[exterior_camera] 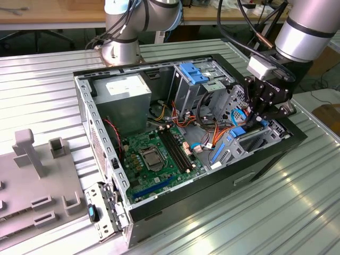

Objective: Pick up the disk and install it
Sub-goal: 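Insert the second disk wire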

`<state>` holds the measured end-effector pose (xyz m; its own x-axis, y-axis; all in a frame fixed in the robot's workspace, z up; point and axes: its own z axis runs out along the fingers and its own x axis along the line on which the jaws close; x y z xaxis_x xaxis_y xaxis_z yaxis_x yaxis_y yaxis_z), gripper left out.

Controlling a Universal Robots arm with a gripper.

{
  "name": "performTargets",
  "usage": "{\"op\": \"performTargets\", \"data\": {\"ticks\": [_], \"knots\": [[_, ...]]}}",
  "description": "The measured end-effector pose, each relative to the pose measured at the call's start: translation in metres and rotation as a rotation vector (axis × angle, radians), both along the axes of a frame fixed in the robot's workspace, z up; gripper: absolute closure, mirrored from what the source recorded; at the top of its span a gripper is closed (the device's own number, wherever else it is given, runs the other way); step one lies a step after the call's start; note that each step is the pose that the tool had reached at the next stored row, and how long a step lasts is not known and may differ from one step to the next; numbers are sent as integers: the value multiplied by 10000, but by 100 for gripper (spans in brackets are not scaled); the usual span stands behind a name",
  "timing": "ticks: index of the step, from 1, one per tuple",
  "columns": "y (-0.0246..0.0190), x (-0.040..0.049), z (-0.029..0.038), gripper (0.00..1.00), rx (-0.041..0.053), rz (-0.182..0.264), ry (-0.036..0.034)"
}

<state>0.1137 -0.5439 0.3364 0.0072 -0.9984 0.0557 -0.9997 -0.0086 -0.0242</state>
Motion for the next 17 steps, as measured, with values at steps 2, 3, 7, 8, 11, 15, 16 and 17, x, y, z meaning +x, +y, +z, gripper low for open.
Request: {"op": "performTargets", "data": {"ticks": [2, 3, 7, 8, 11, 15, 16, 17], "knots": [[1, 0, 20, 82, 51, 1, -15], [0, -1, 47, 82, 53, 0, -19], [0, -1, 184, 76, 39, 0, -30], [0, -1, 186, 76, 43, 0, -30], [0, -1, 188, 84, 40, 0, -31], [0, -1, 189, 89, 40, 0, -30], [0, -1, 189, 89, 40, 0, -30], [0, -1, 189, 89, 40, 0, -30]]}}
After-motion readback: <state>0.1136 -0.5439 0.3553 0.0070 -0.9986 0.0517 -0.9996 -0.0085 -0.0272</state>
